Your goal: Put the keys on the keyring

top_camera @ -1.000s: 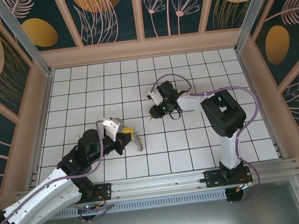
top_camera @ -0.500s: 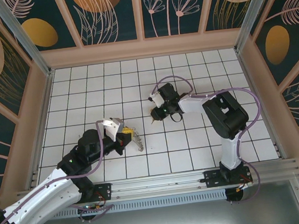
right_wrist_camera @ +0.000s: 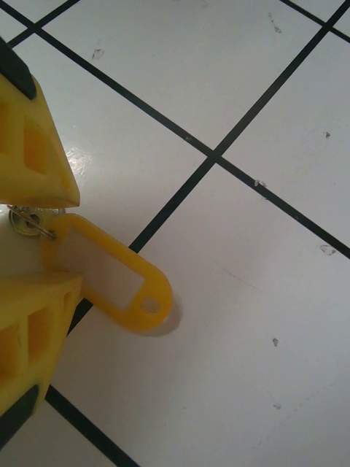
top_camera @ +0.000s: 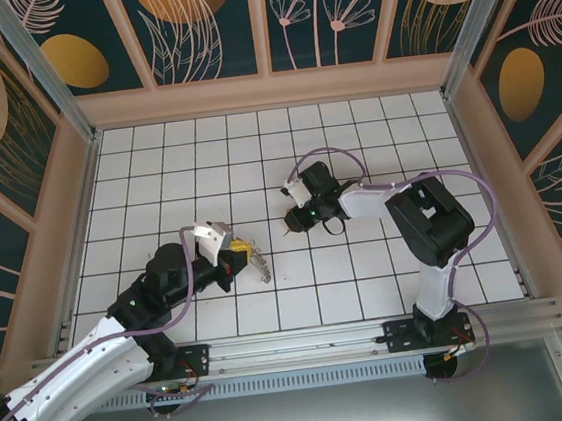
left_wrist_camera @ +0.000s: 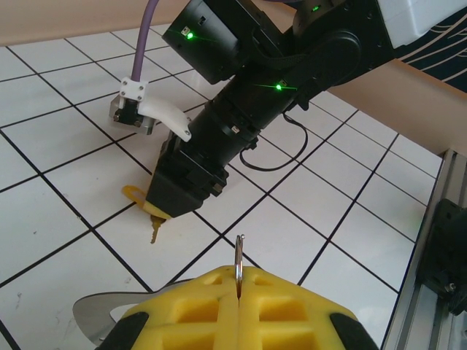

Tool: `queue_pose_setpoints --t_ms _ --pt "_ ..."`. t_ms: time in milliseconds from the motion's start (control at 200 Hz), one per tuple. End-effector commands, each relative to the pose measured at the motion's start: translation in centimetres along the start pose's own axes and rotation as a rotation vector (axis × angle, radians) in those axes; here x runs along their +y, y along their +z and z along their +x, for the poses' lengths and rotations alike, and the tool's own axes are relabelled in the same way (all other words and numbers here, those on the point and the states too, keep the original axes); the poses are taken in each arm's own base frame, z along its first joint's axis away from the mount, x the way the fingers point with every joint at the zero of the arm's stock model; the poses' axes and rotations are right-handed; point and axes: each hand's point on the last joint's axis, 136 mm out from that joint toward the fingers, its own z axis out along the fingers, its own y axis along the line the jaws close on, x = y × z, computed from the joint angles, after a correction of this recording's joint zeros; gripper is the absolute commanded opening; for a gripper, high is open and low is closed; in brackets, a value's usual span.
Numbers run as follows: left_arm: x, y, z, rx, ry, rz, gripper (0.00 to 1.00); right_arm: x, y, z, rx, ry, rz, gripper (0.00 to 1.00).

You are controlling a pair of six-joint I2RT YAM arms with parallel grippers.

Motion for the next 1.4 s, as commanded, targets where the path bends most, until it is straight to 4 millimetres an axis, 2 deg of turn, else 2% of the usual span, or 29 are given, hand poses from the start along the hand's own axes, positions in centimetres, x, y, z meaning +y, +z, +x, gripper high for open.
queue_pose_setpoints --t_ms 0,150,320,510,921,1261,1396 --pt "-0.7 -0.3 -1.4 -0.06 0.007 0.03 0.0 0.2 -0.5 0.5 0.006 0.003 0.027 0.31" --pt "-0.7 -0.2 -1.3 -0.057 0.008 0.033 0.0 0.7 -1.0 0.2 -0.017 -0.024 0.037 0.38" --pt "-0.8 -0.2 -1.4 -0.056 0.007 0.035 0.0 1.1 -1.6 0.2 -0.039 -0.013 0.029 0.38" --pt "-0.8 -0.3 -1.4 -0.059 0.008 0.038 0.0 1.0 -1.2 0.8 -0.029 0.0 0.022 0.33" --pt "-0.8 -0.5 -1.8 -0.066 0.008 0.032 0.0 0.9 -0.5 0.3 -0.04 0.006 -0.005 0.23" --pt "-0.8 -0.6 -1.9 -0.066 0.011 0.027 0.0 0.6 0.0 0.9 -0.025 0.016 -0.016 0.21" --pt "-0.8 -0.7 -1.9 -0.064 0.01 0.025 0.0 0.6 -0.2 0.7 -0.034 0.011 -0.014 0.11"
